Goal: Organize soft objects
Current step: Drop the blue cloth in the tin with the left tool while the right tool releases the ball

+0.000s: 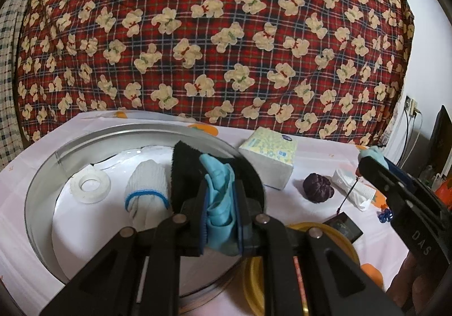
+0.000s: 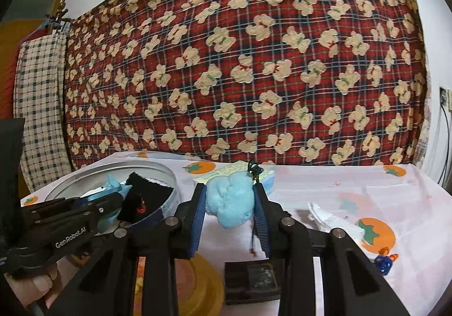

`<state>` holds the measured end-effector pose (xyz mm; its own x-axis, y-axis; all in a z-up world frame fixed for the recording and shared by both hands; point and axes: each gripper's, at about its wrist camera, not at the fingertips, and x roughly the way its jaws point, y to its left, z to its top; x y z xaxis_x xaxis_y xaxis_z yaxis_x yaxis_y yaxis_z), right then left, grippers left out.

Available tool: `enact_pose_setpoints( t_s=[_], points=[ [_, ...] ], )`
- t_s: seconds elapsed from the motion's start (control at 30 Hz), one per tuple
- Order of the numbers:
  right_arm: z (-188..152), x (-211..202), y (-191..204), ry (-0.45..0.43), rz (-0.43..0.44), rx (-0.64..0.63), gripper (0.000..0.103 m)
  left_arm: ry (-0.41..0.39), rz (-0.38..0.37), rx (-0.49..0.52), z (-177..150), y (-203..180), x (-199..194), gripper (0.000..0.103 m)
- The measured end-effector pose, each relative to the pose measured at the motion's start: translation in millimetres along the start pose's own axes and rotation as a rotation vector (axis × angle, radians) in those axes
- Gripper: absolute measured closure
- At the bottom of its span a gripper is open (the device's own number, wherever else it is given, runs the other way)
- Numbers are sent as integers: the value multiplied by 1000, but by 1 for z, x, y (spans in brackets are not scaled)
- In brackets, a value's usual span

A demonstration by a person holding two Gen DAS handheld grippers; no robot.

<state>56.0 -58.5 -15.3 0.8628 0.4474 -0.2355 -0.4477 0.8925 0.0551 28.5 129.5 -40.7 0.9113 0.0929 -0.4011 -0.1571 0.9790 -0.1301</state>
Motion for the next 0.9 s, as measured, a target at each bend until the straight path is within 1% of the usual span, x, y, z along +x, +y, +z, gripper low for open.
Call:
enact_pose_setpoints(
  t_s=[0.13,0.27,0.4,0.5,0.63,0.9],
  points=[
    [10,4,10,15,51,-1,68,27,6,-6,2,7,1,90],
    [30,11,27,37,129,-13,68,38,3,-22,8,20,-6,90],
    [47,28,52,106,206,-31,68,29,23,-29,20,38,-12,90],
    [50,43,74,162,233,-64,68,55,48,-40,26,55,-9,89],
    [50,61,100,228,252,-111,67,112,79,-20,30,73,-1,89],
    [41,87,129,338,284,-158,67,171,108,-44,31,106,12,89]
  ],
)
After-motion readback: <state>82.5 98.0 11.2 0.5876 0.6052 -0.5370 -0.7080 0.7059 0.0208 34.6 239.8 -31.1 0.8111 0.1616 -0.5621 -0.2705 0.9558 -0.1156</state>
